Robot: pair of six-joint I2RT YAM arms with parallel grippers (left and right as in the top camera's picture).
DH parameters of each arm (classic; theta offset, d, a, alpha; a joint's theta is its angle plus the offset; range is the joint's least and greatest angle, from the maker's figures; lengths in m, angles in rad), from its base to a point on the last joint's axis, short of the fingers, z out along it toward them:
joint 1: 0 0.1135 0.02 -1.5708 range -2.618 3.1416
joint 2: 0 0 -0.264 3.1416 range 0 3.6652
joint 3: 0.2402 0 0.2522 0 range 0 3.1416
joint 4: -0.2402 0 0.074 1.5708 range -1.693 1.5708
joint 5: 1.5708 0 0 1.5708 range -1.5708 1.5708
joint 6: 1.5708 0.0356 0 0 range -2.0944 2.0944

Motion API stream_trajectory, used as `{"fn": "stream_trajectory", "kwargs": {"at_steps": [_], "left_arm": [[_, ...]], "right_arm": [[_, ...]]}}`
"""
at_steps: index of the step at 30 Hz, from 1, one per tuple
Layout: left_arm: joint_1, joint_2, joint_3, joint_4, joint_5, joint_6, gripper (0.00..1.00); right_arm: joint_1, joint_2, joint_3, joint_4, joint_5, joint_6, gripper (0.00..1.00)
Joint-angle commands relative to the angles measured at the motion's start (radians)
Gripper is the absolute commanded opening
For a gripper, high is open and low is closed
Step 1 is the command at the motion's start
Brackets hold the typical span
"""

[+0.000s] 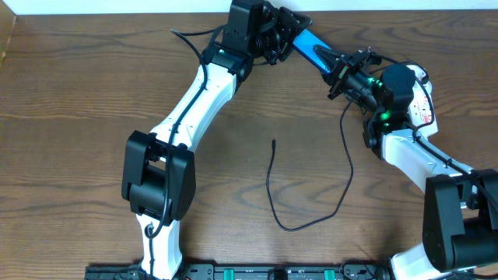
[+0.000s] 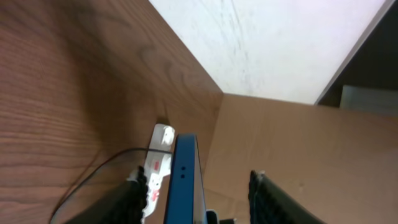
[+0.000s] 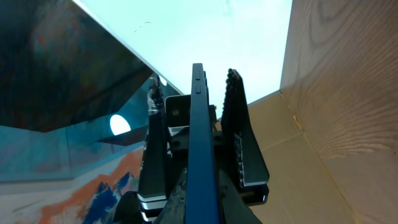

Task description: Plug charger to phone and switch on socket

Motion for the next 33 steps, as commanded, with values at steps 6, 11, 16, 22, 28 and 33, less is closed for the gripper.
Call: {"fn": "stream_trajectory", "kwargs": {"at_steps": [6, 11, 16, 22, 28, 33], "left_arm": [[-0.002, 0.000, -0.001, 0.003, 0.013, 0.005, 0.36], [-0.002, 0.000, -0.001, 0.003, 0.013, 0.005, 0.25], [-0.002, 0.000, -0.001, 0.003, 0.013, 0.005, 0.19], [-0.002, 0.000, -0.001, 0.003, 0.013, 0.006, 0.08], [-0.002, 0.000, -0.001, 0.003, 0.013, 0.006, 0.08], [-0.002, 0.000, -0.001, 0.003, 0.012, 0.010, 0.07]], "right_arm": [[0.032, -0.004, 0.016, 0.013, -0.011, -0.008, 0.01], [0.049, -0.004, 0.016, 0.013, -0.010, -0.008, 0.01], [0.059, -0.004, 0.016, 0.013, -0.011, -0.016, 0.01], [0.064, -0.004, 0.016, 0.011, -0.011, -0.016, 0.01], [0.074, -0.004, 0.016, -0.035, -0.015, -0.042, 0.01], [0.079, -0.004, 0.016, -0.061, -0.035, -0.066, 0.01]]}}
